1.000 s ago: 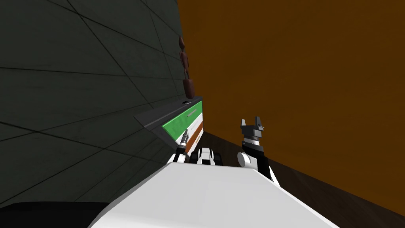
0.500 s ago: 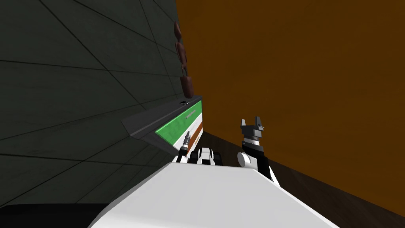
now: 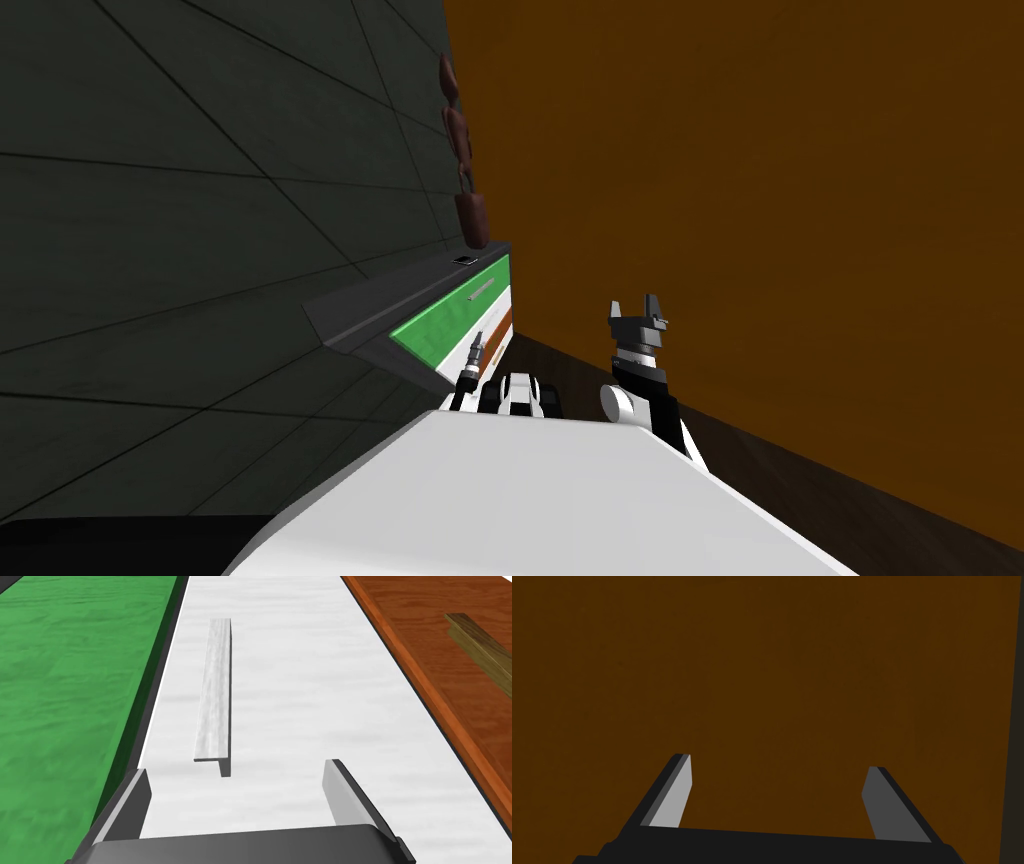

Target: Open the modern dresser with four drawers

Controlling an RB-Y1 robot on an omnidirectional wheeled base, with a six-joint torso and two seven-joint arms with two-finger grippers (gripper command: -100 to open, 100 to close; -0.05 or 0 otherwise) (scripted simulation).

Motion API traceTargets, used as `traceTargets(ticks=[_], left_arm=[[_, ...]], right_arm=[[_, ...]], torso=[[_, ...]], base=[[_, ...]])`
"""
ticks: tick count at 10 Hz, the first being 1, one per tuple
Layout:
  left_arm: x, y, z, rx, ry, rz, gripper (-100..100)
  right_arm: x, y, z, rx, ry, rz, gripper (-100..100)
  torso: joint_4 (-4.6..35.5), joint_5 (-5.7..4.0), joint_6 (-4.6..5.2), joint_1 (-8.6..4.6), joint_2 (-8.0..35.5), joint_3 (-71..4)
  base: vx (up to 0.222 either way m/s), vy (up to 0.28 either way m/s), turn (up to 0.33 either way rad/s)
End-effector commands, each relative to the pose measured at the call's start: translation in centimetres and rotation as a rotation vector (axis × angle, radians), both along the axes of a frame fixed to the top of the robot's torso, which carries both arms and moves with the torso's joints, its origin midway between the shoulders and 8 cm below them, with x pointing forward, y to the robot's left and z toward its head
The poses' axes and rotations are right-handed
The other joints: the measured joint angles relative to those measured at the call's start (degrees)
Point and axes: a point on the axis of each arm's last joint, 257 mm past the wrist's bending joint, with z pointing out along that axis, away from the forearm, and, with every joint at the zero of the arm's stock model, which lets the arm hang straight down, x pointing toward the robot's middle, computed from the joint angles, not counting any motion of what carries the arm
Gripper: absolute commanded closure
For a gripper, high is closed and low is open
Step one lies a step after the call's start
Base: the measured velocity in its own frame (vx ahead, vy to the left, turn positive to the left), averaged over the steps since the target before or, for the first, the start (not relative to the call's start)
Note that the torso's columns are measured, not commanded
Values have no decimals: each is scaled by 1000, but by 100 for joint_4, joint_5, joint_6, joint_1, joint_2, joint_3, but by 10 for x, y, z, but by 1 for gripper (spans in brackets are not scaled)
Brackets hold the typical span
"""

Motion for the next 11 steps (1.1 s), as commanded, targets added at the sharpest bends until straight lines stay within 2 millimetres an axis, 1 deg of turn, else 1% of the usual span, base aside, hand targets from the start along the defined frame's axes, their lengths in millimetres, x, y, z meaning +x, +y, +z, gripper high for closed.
traceTargets(ticks=[1, 3, 4, 5, 6, 7, 9, 10, 11], left_arm=[[1, -4, 2, 0, -1, -2, 100], [3, -9, 4, 0, -1, -4, 100], [4, -11, 5, 0, -1, -6, 100], [3, -10, 4, 0, -2, -5, 100], [2, 5, 3, 41, 1, -15, -100], [2, 11, 4, 57, 2, -18, -100], [3, 23, 5, 89, 3, -26, -100], [11, 23, 9, 81, 3, -26, -100], [14, 23, 10, 77, 5, -26, -100]], right_arm=[[0, 0, 0, 0, 0, 0, 0], [0, 0, 0, 0, 0, 0, 0], [0, 0, 0, 1, 0, 0, 0], [0, 0, 0, 0, 0, 0, 0], [0, 0, 0, 0, 0, 0, 0], [0, 0, 0, 0, 0, 0, 0], [0, 0, 0, 0, 0, 0, 0], [0, 0, 0, 0, 0, 0, 0], [0, 0, 0, 0, 0, 0, 0]], torso=[[2, 1, 0, 2, 4, 3], [9, -11, 1, -41, 31, 19], [8, -7, 1, -22, 23, 16], [3, -1, 0, -4, 6, 5], [-3, 8, -1, 34, -17, -9], [-6, 13, -1, 46, -24, -14], [-1, 4, 0, 13, -7, -4], [2, 0, 0, 2, 2, 2], [1, 3, 1, 15, -3, 0]], base=[[-44, -103, 10], [-111, -177, 18], [-99, -178, 7], [-45, -85, 5], [-10, -13, -4], [5, 16, -2], [15, 35, -2], [43, 104, -13], [77, 159, -25]])
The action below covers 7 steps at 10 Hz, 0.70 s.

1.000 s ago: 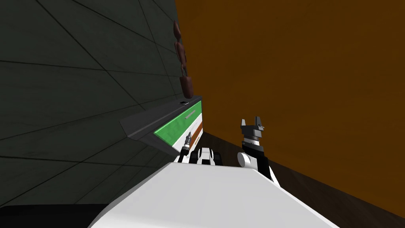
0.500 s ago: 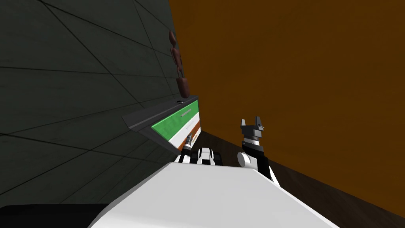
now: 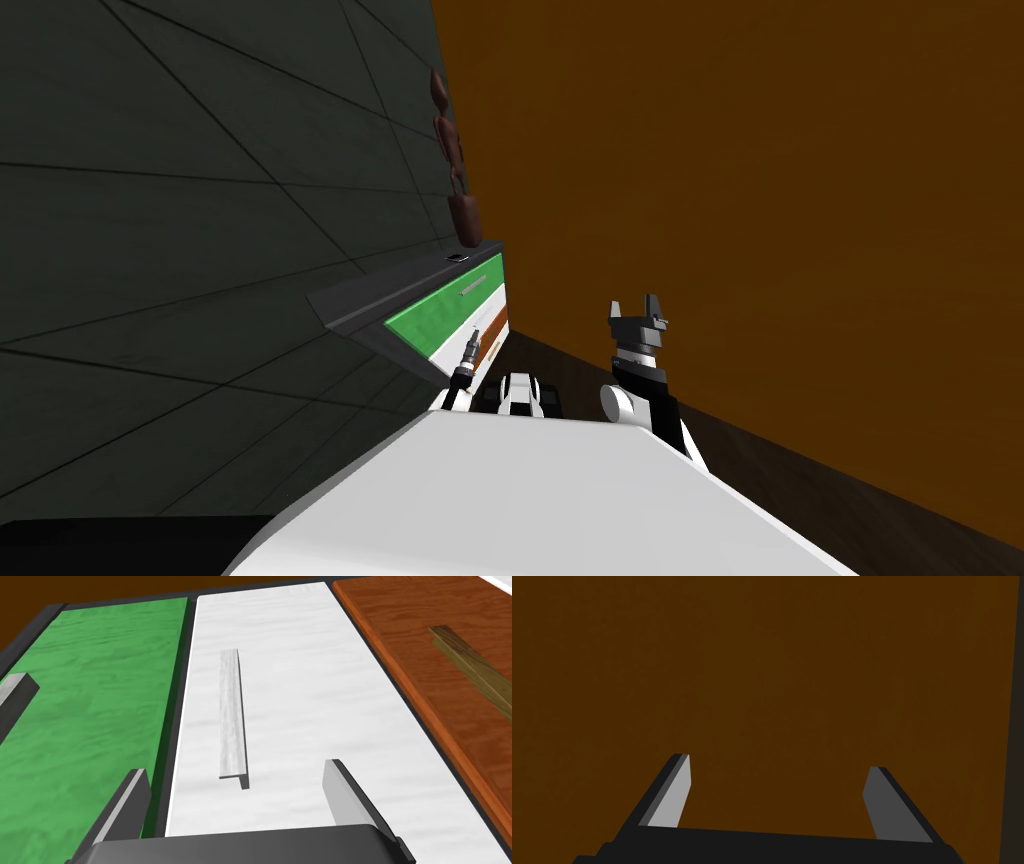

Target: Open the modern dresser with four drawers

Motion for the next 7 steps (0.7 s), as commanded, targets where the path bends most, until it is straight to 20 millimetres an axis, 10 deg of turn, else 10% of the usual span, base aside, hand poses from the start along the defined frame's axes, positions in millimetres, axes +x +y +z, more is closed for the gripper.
traceTargets(ticks=[1, 7], left_arm=[[11, 5, 4, 1, 6, -2, -100], [18, -25, 5, -83, 11, 13, -100]], right_arm=[[0, 0, 0, 0, 0, 0, 0], [0, 0, 0, 0, 0, 0, 0]], torso=[[-3, 4, -1, 9, -7, -5], [2, -6, -1, -23, 10, 5]], base=[[76, 170, -24], [17, 45, -7]])
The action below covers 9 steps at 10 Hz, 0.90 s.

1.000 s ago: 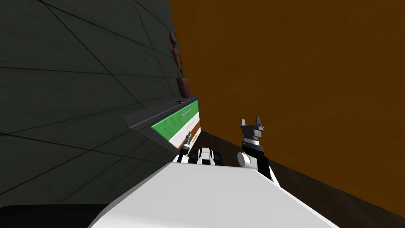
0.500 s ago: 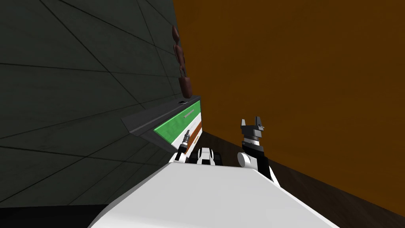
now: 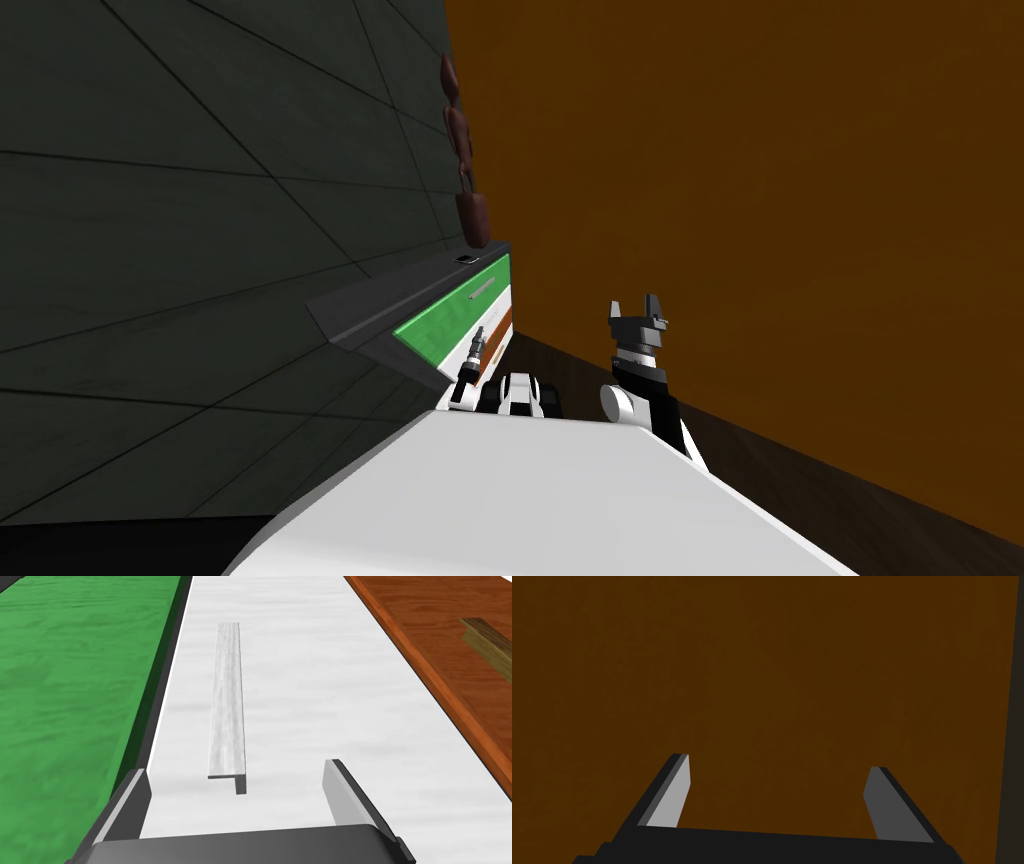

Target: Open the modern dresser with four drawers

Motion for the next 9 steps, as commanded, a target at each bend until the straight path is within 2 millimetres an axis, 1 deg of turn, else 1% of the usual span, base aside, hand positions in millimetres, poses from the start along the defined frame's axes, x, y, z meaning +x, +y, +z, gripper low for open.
traceTargets(ticks=[1, 4, 6, 7, 8, 9], left_arm=[[0, 0, 0, 0, 0, 0, 100], [3, -7, 3, 1, 0, -4, 100], [5, -12, 5, 1, 1, -6, 100], [4, -11, 5, 0, 0, -6, 100], [4, 4, 3, 41, 3, -13, -100], [3, 9, 3, 56, 4, -16, -100]], right_arm=[[0, 0, 0, 0, 0, 0, 0], [0, 0, 0, 0, 0, 0, 0], [0, 0, 0, 0, 0, 0, 0], [0, 0, 0, 0, 0, 0, 0], [0, 0, 0, 0, 0, 0, 0], [0, 0, 0, 0, 0, 0, 0]], torso=[[-2, 4, 0, 11, -6, -4], [2, -6, 1, -23, 8, 5], [1, -1, 1, -6, 4, 2], [0, 1, 1, 2, -1, 0], [-4, 10, -1, 40, -18, -10], [-7, 15, -2, 54, -25, -16]], base=[[0, 0, 0], [-60, -122, 12], [-90, -182, 12], [-40, -90, 7], [-7, -15, -3], [7, 16, 2]])
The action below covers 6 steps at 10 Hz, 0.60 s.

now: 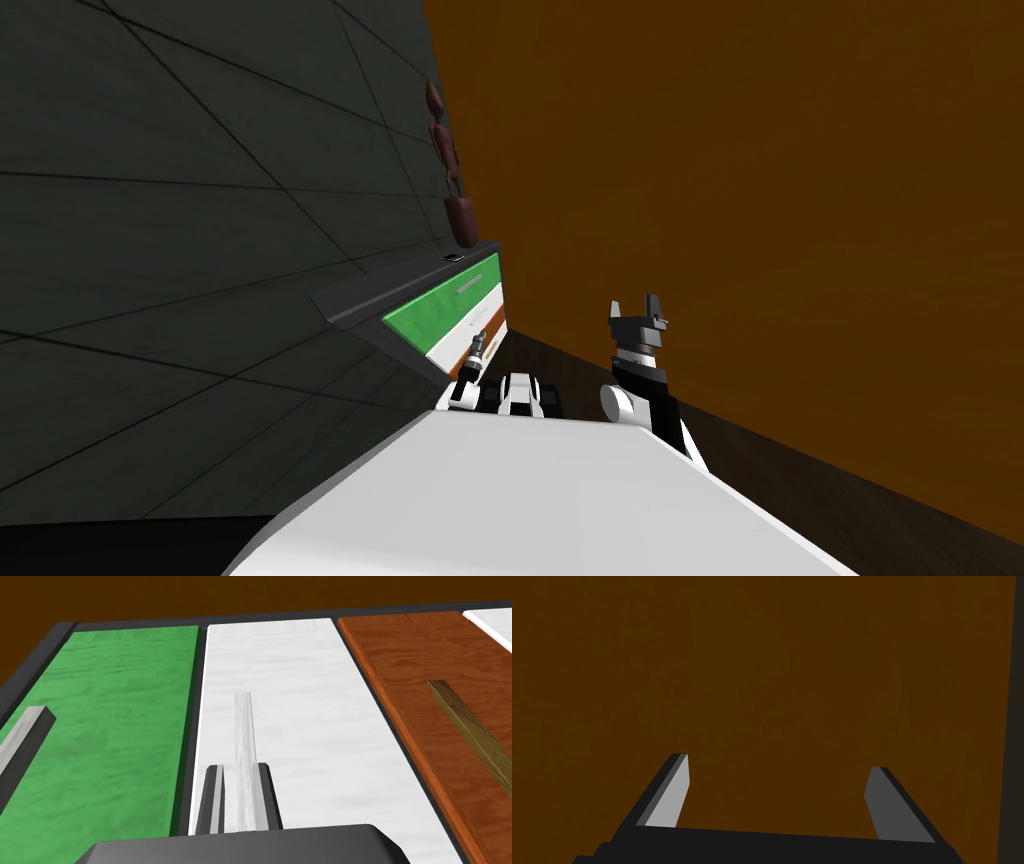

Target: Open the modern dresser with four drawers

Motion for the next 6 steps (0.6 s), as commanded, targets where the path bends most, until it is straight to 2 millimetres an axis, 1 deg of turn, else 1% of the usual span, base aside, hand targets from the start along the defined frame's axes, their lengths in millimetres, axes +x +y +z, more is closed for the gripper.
traceTargets(ticks=[1, 2, 3, 5, 6], left_arm=[[0, 21, -1, 56, 3, -10, -100], [0, 26, 0, 70, 3, -12, -100], [4, 25, 1, 59, 6, -8, -100], [8, 30, 0, 60, 15, -5, -100], [10, 18, -2, 22, 22, 3, -100]], right_arm=[[0, 0, 0, 0, 0, 0, 0], [0, 0, 0, 0, 0, 0, 0], [0, 0, 0, 0, 0, 0, 0], [0, 0, 0, 0, 0, 0, 0], [0, 0, 0, 0, 0, 0, 0]], torso=[[1, -2, 1, -12, 3, 2], [3, -8, 1, -29, 11, 7], [5, -11, 2, -41, 19, 12], [2, -6, 2, -25, 5, 4], [3, -8, 1, -31, 15, 8]], base=[[18, 41, -1], [18, 49, -2], [52, 114, -5], [84, 167, -12], [69, 157, -6]])
